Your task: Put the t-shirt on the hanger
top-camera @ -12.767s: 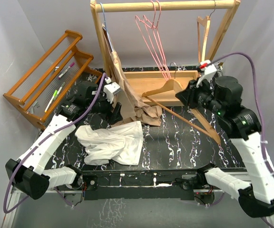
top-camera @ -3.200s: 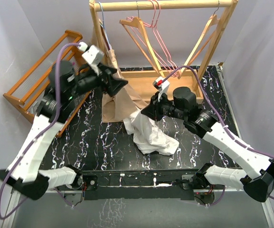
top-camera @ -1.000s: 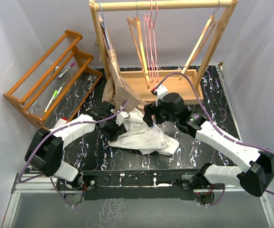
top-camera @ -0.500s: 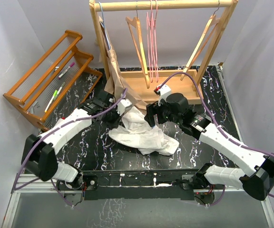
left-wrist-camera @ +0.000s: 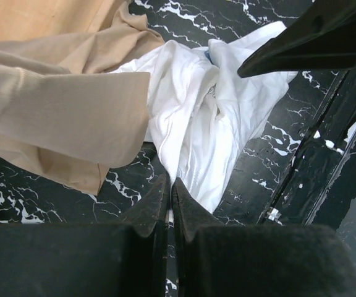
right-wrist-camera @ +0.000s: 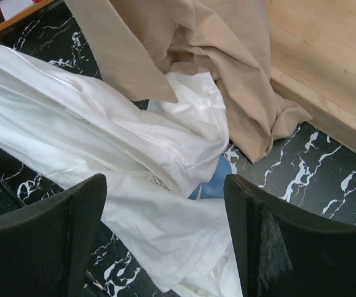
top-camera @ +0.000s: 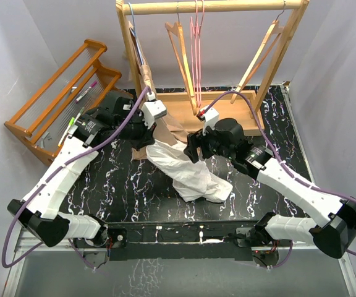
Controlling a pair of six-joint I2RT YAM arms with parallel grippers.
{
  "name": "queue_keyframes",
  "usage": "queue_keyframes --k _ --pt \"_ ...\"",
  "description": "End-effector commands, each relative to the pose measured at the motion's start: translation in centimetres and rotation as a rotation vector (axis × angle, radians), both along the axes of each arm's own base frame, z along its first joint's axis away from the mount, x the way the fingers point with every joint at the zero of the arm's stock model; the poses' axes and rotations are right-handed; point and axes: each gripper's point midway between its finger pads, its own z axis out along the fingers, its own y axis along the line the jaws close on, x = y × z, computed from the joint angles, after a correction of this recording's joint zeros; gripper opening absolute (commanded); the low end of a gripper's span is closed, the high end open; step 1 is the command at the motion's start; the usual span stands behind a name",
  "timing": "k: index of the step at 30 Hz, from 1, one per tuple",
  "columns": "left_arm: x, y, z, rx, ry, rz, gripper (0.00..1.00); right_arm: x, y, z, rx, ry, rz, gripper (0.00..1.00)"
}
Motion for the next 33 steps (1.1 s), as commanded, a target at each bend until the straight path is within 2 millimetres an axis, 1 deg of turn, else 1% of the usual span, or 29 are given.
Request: queue_keyframes --k 1,4,7,10,14,19,23,25,28,33 --pt "-1.1 0.1 2.1 -0.019 -0.001 -0.027 0.00 2.0 1.2 4.1 0.096 -0.148 -0.005 0.78" --pt "-1.4 0.1 2.2 -0.026 0.008 -0.029 0.00 2.5 1.8 3.6 0.108 -0.157 0.002 0.77" --pt "-1.4 0.2 2.0 -0.022 0.006 -0.028 0.00 2.6 2.6 3.0 0.114 -0.150 0.032 0.77" --pt "-1.4 0.2 2.1 -0.021 0.004 -0.029 0.00 2.4 3.2 2.6 0.124 -0.144 0.063 0.76" --pt "-1.3 0.2 2.1 -0.016 0.002 -0.028 0.00 1.8 4.0 1.5 0.119 -0.114 0.118 0.75" --pt "-1.2 0.3 1.8 -0.008 0.003 -0.024 0.00 1.1 4.1 0.7 0.112 -0.100 0.144 0.74" --pt "-1.0 0.5 1.4 0.004 0.000 -0.020 0.00 0.5 3.7 0.6 0.115 -0.098 0.150 0.73" --pt "-1.0 0.4 1.4 -0.001 0.002 -0.020 0.00 0.3 3.5 -0.1 0.098 -0.084 0.151 0.73" --pt "-1.0 0.1 1.7 -0.014 0.006 -0.022 0.00 0.7 3.4 -2.0 0.059 -0.066 0.137 0.73" --pt "-1.4 -0.3 2.8 -0.045 0.010 -0.033 0.00 2.8 3.3 -4.6 0.005 -0.080 0.075 0.71"
